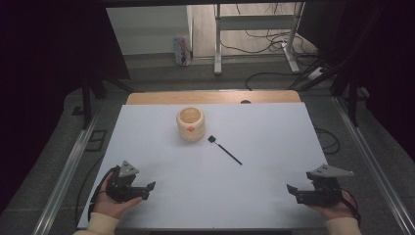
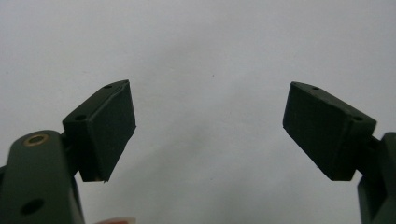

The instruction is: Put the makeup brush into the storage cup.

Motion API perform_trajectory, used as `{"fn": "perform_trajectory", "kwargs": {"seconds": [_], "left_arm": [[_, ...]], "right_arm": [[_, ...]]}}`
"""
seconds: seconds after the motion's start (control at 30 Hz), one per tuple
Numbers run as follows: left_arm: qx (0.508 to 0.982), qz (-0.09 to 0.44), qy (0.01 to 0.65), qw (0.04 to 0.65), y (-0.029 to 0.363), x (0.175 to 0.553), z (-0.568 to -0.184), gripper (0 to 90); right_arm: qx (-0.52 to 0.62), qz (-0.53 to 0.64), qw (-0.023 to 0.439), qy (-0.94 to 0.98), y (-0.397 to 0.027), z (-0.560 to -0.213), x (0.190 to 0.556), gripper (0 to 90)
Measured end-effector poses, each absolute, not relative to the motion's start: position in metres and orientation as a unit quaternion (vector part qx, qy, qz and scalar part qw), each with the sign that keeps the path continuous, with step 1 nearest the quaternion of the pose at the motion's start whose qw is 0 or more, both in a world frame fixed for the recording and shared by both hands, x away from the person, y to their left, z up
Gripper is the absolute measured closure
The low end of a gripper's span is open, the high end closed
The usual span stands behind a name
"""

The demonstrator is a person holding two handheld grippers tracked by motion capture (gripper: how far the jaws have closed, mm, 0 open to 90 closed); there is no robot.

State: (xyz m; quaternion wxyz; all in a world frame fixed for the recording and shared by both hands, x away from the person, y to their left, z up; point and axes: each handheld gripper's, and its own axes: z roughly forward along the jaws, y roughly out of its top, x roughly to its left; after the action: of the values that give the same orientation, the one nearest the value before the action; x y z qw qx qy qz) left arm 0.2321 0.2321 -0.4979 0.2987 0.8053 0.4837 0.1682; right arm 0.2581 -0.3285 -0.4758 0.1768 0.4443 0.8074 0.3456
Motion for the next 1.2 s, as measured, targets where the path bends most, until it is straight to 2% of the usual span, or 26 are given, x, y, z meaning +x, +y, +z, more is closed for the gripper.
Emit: {"fn": "perform_trajectory", "kwargs": {"seconds": [0.8, 1.2], "left_arm": [[0.81, 0.169, 0.479, 0.292, 0.2319, 0.2318, -0.4975, 18.1], [0.812, 0.17, 0.477, 0.289, 0.2298, 0.2321, -0.4974, 18.1]], "right_arm": [[0.453, 0.338, 0.174, 0.807, -0.3276, -0.4748, 0.2607, 14.8], [0.449, 0.34, 0.169, 0.809, -0.3225, -0.4694, 0.2645, 19.1]]}}
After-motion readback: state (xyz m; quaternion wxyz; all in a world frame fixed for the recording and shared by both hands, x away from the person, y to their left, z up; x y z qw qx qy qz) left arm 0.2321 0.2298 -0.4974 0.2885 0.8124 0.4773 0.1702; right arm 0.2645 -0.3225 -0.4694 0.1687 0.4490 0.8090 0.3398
